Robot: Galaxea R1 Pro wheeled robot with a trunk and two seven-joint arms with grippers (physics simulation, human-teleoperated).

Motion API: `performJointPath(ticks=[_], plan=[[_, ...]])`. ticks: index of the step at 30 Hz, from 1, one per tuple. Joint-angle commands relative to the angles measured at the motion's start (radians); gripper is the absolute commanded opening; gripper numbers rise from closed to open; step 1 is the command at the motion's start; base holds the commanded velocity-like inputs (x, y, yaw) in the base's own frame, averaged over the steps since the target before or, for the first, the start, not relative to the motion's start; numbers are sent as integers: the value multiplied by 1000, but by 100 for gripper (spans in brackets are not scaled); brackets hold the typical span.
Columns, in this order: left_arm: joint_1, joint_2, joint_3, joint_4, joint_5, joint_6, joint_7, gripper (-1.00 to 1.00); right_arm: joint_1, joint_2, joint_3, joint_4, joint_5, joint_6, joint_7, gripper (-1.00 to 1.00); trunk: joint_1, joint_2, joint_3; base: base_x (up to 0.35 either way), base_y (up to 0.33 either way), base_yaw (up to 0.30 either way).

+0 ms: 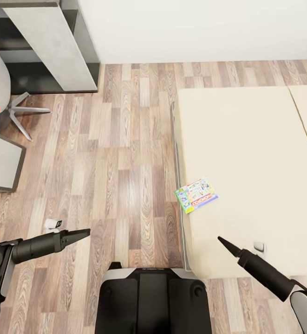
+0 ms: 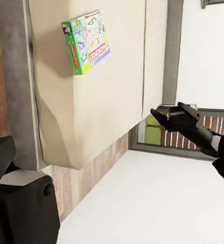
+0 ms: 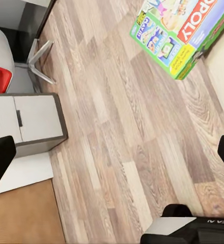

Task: Put all the toys in the child's room - the three board games (two on the bed and one on the table), the two jigsaw puzzles on the table, and the tennis ball on the table - inside the toy box on the table in the child's room.

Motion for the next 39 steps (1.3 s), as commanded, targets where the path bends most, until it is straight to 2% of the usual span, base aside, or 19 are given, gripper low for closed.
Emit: performJointPath(ticks=[1,6,39], plan=[[0,-1,0,1,-3,9,-4,100,0,0,-2,1,-2,5,13,100,1,-1,1,0,0,0],[0,1,3,3,0,4,-4,100,-1,-1,-4,5,4,0,40,100,1,-1,9,0,0,0],[0,1,4,-7,6,4,-4,100,-1,1,-2,14,5,-19,43,100,1,-1,64,0,0,0]])
